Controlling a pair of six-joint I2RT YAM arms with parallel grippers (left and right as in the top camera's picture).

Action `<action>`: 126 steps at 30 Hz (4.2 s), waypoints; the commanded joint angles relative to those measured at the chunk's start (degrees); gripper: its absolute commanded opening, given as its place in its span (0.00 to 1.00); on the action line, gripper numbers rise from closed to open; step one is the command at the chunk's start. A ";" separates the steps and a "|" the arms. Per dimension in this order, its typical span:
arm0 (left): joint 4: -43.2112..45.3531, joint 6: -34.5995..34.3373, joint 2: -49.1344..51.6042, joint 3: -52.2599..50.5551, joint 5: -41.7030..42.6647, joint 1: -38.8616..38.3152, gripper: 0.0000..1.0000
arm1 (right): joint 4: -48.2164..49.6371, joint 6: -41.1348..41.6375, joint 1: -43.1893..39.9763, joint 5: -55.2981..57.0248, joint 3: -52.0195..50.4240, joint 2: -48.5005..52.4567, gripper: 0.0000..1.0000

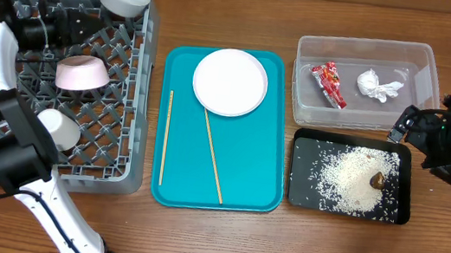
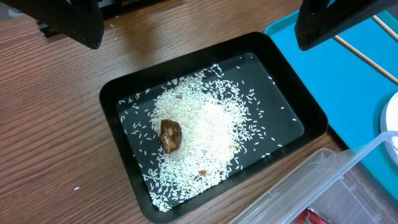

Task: Sort waste into correct bins and load items into the dishwasher
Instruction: 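Carry the metal bowl with the left gripper into the dish rack, then tilt and set the metal bowl upright in the rack's back corner, then release the metal bowl and lift the left gripper out of the rack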

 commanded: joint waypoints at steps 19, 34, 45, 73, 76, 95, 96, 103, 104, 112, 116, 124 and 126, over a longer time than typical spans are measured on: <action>0.90 2.23 -16.02 0.52 -34.84 -14.56 0.68 | 0.55 -0.17 -0.17 0.55 1.51 -0.92 1.00; 11.67 2.23 -4.96 0.52 -81.55 -30.80 0.82 | 0.50 -0.17 -0.17 0.55 1.51 -0.92 1.00; 12.79 2.25 -1.86 0.50 -80.94 -29.51 0.58 | 0.13 -0.17 -0.17 0.55 1.51 -0.92 1.00; 12.52 -2.84 -1.81 0.92 -82.14 -29.51 0.04 | 0.07 -0.15 -0.17 0.55 1.51 -0.92 1.00; 10.91 -3.23 -4.09 2.05 -76.94 -29.51 0.04 | 0.07 -0.15 -0.17 0.55 1.51 -0.92 1.00; -3.52 3.41 -10.45 3.76 -4.76 -8.22 0.04 | 0.04 -0.17 -0.17 0.55 1.51 -0.92 1.00; -3.89 3.61 -9.99 3.76 -3.39 -7.45 0.04 | 0.04 -0.17 -0.17 0.55 1.51 -0.92 1.00; -3.58 4.42 -2.75 3.76 8.81 -3.32 0.04 | -0.15 -0.17 -0.17 0.55 1.51 -0.92 1.00; -3.45 4.39 -1.70 3.76 9.64 -2.60 0.04 | -0.15 -0.17 -0.17 0.55 1.51 -0.92 1.00; -3.15 4.37 3.87 3.76 14.10 1.05 0.04 | -0.13 -0.17 -0.17 0.55 1.51 -0.92 1.00; -3.80 4.15 6.51 3.76 15.96 1.88 0.04 | -0.17 -0.17 -0.17 0.55 1.51 -0.92 1.00; -7.91 4.17 6.47 3.78 15.04 6.36 0.10 | -0.11 -0.17 -0.17 0.57 1.51 -0.92 1.00; -10.73 4.17 6.47 3.80 15.04 8.68 0.14 | -0.11 -0.20 -0.17 0.57 1.51 -0.92 1.00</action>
